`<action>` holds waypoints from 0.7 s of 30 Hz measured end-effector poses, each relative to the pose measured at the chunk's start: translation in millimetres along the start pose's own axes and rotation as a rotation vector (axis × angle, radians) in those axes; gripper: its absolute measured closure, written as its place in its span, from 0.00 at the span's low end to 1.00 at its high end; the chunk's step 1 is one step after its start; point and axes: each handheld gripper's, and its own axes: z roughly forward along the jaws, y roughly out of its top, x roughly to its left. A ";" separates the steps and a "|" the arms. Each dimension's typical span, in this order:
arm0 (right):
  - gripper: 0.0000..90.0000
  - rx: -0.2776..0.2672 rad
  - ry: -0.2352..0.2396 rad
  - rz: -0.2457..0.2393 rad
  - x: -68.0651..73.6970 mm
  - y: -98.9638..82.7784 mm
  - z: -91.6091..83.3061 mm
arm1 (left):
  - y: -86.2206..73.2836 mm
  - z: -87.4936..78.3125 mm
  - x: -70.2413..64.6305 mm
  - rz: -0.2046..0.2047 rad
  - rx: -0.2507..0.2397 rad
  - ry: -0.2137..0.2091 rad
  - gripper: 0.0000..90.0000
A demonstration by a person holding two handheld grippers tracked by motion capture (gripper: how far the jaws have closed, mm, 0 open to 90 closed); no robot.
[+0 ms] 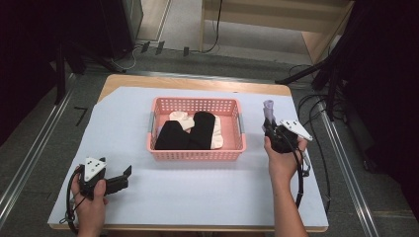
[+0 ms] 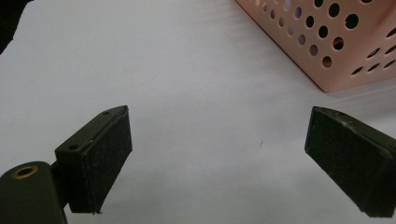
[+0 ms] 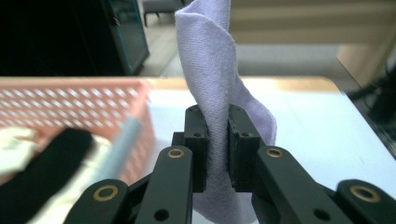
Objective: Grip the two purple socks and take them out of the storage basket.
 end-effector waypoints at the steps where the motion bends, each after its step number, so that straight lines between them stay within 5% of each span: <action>1: 0.90 0.000 0.000 0.000 0.0 0.0 0.0 | 0.0 -0.1 0.1 0.000 0.001 -0.001 0.09; 6: 0.87 0.061 -0.028 0.015 -13.2 -19.1 -0.6 | -0.1 -0.1 0.2 -0.001 -0.004 -0.001 0.09; 12: 0.62 0.071 -0.024 0.132 -20.6 -22.6 -8.7 | -0.1 -0.4 0.1 0.002 -0.001 -0.002 0.09; 17: 0.59 0.010 0.005 0.137 -1.5 -11.3 -19.2 | 0.1 -0.4 -0.5 0.003 0.003 0.007 0.09; 21: 0.60 0.005 0.078 0.110 30.8 2.5 -22.2 | 0.0 -0.4 -0.4 0.004 0.000 0.005 0.09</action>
